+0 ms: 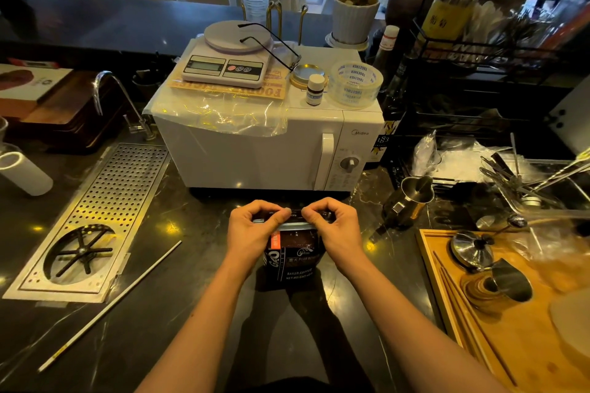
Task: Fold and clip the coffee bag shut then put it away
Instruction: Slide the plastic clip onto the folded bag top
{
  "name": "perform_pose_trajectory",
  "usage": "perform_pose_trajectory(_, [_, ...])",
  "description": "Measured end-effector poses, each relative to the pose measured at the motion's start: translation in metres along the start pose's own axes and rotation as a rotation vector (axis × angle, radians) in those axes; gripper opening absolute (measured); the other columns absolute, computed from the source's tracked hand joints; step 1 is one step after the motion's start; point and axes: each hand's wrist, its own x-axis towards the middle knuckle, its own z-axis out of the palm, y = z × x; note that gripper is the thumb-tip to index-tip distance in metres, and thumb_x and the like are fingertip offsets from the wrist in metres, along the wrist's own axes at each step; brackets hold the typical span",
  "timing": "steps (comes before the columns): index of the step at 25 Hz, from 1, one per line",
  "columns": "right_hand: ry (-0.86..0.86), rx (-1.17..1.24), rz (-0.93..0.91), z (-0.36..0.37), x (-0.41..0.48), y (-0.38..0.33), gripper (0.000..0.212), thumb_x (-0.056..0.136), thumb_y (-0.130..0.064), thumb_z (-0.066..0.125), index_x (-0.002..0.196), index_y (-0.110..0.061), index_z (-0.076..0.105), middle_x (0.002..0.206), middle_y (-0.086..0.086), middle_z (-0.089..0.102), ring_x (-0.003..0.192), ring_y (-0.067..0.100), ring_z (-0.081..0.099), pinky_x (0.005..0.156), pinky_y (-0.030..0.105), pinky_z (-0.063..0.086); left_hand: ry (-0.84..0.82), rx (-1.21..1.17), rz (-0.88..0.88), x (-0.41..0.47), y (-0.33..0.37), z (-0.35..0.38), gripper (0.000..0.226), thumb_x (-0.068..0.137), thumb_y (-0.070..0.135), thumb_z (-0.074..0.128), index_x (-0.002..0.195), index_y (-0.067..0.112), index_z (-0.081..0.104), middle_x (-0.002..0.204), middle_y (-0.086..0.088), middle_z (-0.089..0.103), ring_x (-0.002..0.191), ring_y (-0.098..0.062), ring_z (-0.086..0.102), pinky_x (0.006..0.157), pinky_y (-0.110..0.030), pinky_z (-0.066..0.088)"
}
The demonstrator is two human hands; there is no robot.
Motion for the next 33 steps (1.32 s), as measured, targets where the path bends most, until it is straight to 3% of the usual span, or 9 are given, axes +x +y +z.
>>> perform_pose_trajectory(8, [0.115,0.148,0.132,0.007,-0.003,0.002,0.006,0.085,-0.012,0.071,0.08,-0.01,0.072,0.08,0.003,0.071,0.078,0.016,0.068,0.072,0.037,0.06,0.019,-0.207,-0.08,-0.004,0.002,0.004,0.016,0.07,0.026,0.075,0.077,0.012,0.071,0.078,-0.003,0.07,0.072,-0.014,0.07,0.062,-0.028,0.057])
perform_pose_trajectory(12, [0.092,0.165,0.144,-0.001,-0.006,0.001,0.002,0.083,-0.014,0.073,0.081,-0.013,0.073,0.082,0.003,0.071,0.078,0.013,0.069,0.068,0.032,0.06,0.036,-0.202,-0.081,-0.007,0.002,0.002,0.021,0.067,0.028,0.076,0.08,0.012,0.073,0.077,0.001,0.073,0.074,-0.014,0.072,0.063,-0.028,0.059])
perform_pose_trajectory(16, [0.121,0.175,0.149,-0.002,-0.009,0.005,0.009,0.083,-0.01,0.073,0.077,-0.005,0.068,0.083,0.018,0.069,0.078,0.032,0.068,0.069,0.044,0.059,0.059,-0.254,-0.103,-0.011,-0.002,0.002,0.021,0.067,0.027,0.076,0.077,0.01,0.069,0.072,0.005,0.072,0.071,-0.013,0.071,0.064,-0.033,0.06])
perform_pose_trajectory(19, [0.076,0.187,0.153,-0.005,-0.008,0.002,0.006,0.084,-0.009,0.071,0.079,-0.006,0.07,0.078,0.009,0.069,0.073,0.019,0.067,0.064,0.033,0.057,0.034,-0.269,-0.109,-0.009,-0.005,0.001,0.021,0.069,0.026,0.075,0.078,0.009,0.069,0.072,0.003,0.072,0.071,-0.014,0.071,0.064,-0.033,0.059])
perform_pose_trajectory(23, [-0.05,0.168,0.162,-0.022,-0.011,0.007,0.012,0.091,-0.012,0.063,0.089,-0.009,0.075,0.088,0.009,0.075,0.082,0.016,0.071,0.071,0.029,0.059,-0.006,-0.263,-0.097,-0.013,-0.008,-0.004,0.021,0.073,0.029,0.071,0.081,0.01,0.072,0.078,0.0,0.074,0.076,-0.013,0.072,0.066,-0.027,0.058])
perform_pose_trajectory(27, [0.015,0.123,0.14,-0.017,-0.012,0.008,0.013,0.092,-0.01,0.062,0.087,-0.01,0.074,0.086,0.009,0.074,0.078,0.015,0.071,0.065,0.027,0.058,-0.014,-0.177,-0.062,-0.013,-0.008,-0.004,0.026,0.077,0.033,0.068,0.083,0.007,0.072,0.081,-0.002,0.073,0.076,-0.01,0.071,0.064,-0.021,0.055])
perform_pose_trajectory(29, [0.026,0.119,0.132,-0.013,-0.01,0.006,0.012,0.092,-0.012,0.062,0.089,-0.012,0.074,0.088,0.007,0.074,0.081,0.017,0.072,0.067,0.029,0.059,0.026,-0.18,-0.075,-0.012,-0.007,-0.004,0.028,0.076,0.034,0.068,0.085,0.008,0.073,0.082,-0.002,0.073,0.077,-0.01,0.072,0.065,-0.022,0.056])
perform_pose_trajectory(33, [-0.052,0.155,0.129,-0.021,-0.007,0.004,0.014,0.094,-0.013,0.059,0.095,-0.009,0.073,0.089,0.002,0.074,0.079,0.008,0.071,0.064,0.02,0.056,0.009,-0.114,-0.068,-0.008,-0.007,-0.011,0.026,0.079,0.035,0.067,0.091,0.013,0.076,0.089,-0.003,0.076,0.087,-0.015,0.072,0.073,-0.028,0.057])
